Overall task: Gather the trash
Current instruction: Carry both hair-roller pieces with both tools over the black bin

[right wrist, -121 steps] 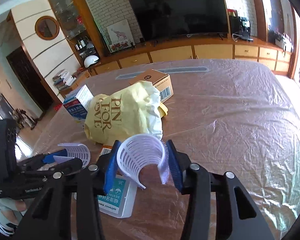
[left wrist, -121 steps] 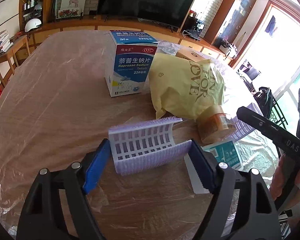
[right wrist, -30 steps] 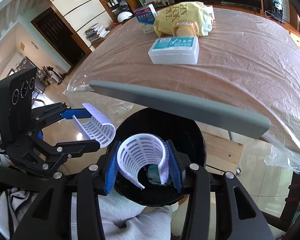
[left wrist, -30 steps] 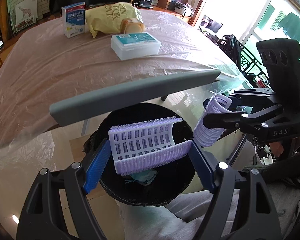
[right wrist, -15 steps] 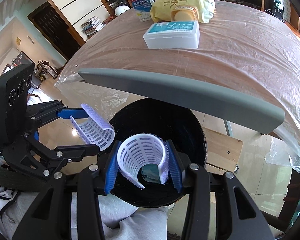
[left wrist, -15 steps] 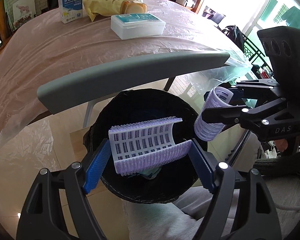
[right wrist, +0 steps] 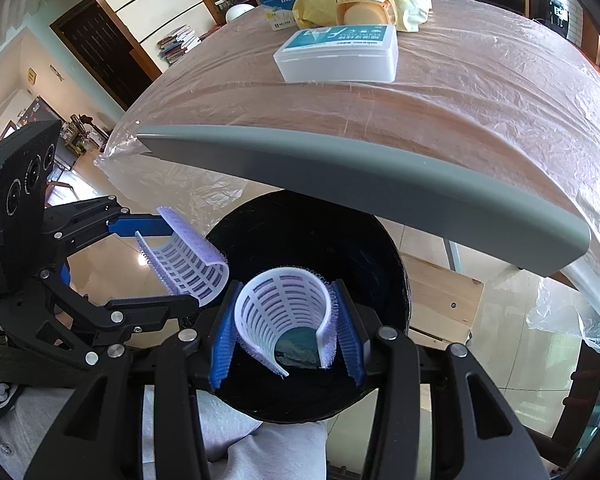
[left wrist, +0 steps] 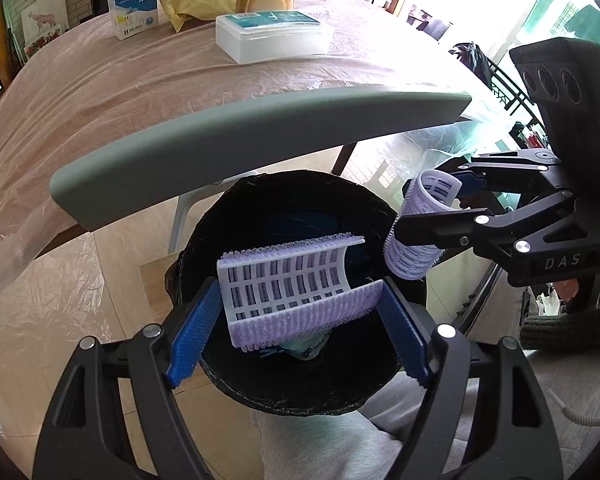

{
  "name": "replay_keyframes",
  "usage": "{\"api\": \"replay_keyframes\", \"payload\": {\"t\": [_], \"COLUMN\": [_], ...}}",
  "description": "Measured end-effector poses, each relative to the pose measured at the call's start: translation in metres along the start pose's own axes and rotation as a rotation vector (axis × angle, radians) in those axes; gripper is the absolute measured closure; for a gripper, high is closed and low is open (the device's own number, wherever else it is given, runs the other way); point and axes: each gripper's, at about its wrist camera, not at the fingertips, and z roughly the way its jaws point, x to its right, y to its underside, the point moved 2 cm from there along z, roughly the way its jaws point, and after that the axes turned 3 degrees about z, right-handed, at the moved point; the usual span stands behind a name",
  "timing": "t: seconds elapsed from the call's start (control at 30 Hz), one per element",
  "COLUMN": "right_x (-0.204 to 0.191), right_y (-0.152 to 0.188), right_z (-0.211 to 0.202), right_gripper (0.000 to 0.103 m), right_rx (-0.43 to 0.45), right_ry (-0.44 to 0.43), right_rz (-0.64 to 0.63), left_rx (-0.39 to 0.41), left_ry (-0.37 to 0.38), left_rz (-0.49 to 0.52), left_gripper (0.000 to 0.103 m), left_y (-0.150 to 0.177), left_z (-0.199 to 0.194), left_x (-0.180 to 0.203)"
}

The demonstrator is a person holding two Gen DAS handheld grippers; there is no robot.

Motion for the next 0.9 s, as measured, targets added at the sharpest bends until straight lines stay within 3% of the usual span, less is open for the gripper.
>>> {"api": "replay_keyframes", "payload": {"t": [0.9], "right_x": [-0.008], "right_y": [-0.002], "right_z": [0.016], "right_gripper": [0.059], "right_rx": [-0.031], "right_ry": [0.058], "right_rz": [0.025], "left_rx": [-0.057], "left_ry": [-0.034], "left_rz": [0.053], "left_gripper": [0.023], "left_y": [0.001], "left_z": [0.023], "left_x": [0.000]}}
